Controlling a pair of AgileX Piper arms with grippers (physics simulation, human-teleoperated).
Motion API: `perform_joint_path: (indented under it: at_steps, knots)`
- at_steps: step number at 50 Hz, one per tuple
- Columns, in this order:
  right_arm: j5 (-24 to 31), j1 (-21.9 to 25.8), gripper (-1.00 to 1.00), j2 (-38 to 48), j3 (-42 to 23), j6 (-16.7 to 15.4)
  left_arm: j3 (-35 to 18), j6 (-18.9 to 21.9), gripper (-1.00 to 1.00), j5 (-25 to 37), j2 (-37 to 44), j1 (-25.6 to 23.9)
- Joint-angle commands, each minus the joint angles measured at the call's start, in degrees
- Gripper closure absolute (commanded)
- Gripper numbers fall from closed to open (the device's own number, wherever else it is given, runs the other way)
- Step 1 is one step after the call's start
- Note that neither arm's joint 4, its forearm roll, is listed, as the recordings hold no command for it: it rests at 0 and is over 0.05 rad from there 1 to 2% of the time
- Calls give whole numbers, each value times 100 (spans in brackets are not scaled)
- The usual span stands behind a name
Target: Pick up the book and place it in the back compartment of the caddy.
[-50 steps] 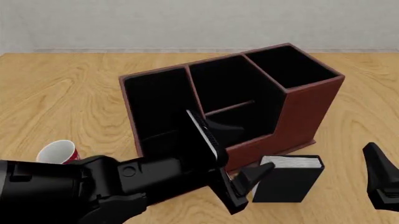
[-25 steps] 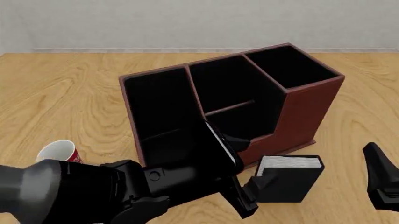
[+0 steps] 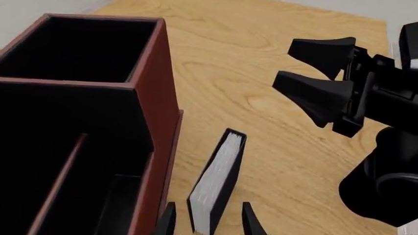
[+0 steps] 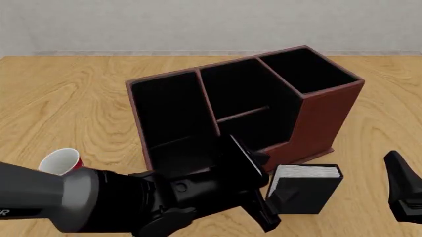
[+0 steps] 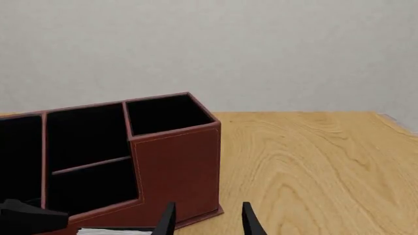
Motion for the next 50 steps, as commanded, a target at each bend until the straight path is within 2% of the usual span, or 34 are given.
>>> perform_joint_path:
  at_steps: [1,15,44,45,50]
  knots:
    - [-6,1,-100,0,5,-3,-180,-19,-100,43,238,-6]
    - [-1,1,-100,1,5,7,-434,54,-100,157,487,-17]
    - [-7,2,-100,-4,10,-3,-518,-49,-100,44,921,-36]
    - [-10,2,-100,0,13,3,-507,-46,100,34,906,-46]
    - [11,3,-100,-8,-3,0,-457,-45,100,2,846,-11]
